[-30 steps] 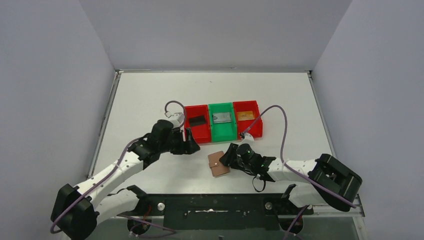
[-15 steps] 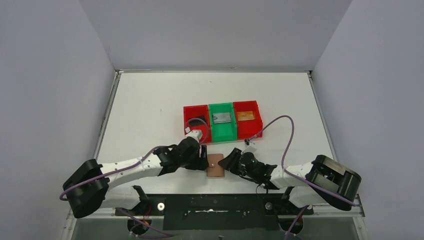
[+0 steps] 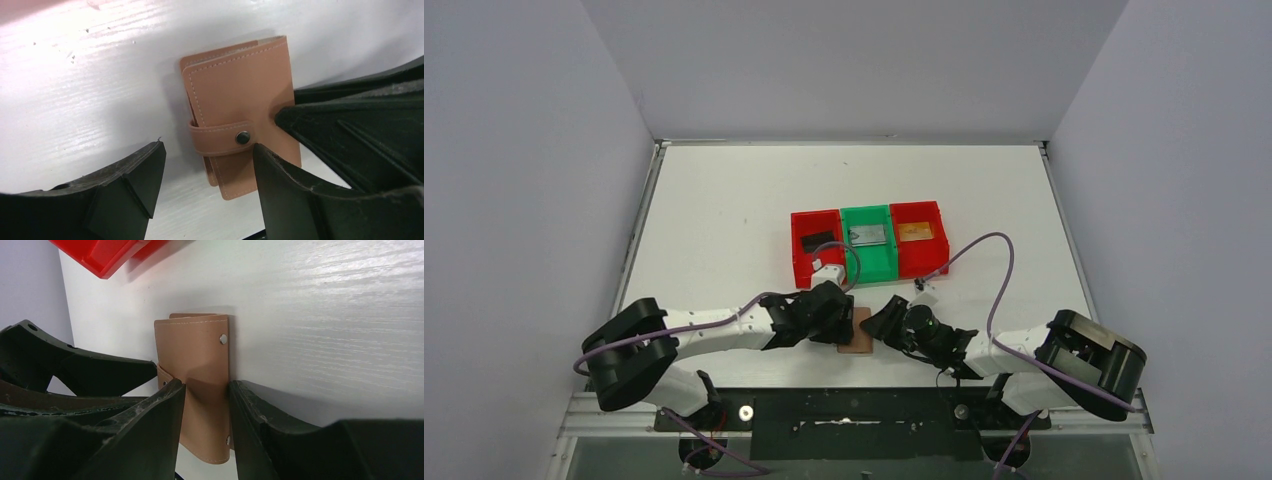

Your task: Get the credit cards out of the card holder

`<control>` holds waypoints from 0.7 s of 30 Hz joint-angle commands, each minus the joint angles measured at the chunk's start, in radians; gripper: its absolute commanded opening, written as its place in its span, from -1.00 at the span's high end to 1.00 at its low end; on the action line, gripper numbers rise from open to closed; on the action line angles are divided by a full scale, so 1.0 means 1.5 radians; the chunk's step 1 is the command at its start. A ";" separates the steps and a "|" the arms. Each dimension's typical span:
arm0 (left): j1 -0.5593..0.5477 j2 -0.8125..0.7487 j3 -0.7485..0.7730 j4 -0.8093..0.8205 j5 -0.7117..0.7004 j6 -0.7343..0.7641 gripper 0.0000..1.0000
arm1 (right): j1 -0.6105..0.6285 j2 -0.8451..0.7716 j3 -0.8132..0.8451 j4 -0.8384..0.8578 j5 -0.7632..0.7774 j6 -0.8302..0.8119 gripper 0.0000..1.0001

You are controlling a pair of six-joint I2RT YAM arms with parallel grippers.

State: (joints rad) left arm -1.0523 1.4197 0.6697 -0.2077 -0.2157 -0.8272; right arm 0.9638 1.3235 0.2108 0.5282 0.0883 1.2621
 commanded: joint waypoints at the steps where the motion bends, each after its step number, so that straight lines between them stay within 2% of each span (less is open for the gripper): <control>1: -0.002 0.012 0.055 0.031 -0.037 0.014 -0.31 | 0.006 -0.008 -0.015 -0.008 0.033 -0.001 0.19; 6: -0.002 0.033 0.078 0.054 -0.035 0.051 -0.30 | 0.000 -0.024 -0.020 -0.025 0.038 0.001 0.18; 9: -0.002 0.074 0.106 0.008 -0.044 0.057 -0.17 | -0.005 -0.034 -0.019 -0.039 0.042 0.002 0.17; 12: -0.006 0.103 0.120 -0.037 -0.038 0.053 -0.12 | -0.009 -0.044 -0.016 -0.058 0.042 0.003 0.17; 15: -0.015 0.099 0.109 -0.036 -0.028 0.058 -0.14 | -0.012 -0.048 -0.016 -0.069 0.045 0.004 0.15; 21: -0.016 0.060 0.104 -0.063 -0.034 0.054 -0.30 | -0.013 -0.046 -0.002 -0.092 0.041 -0.003 0.12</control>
State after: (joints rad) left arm -1.0679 1.5703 0.8158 -0.2485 -0.2615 -0.7570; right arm 0.9497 1.2610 0.1978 0.4603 0.1081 1.2732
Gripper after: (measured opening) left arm 0.635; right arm 0.434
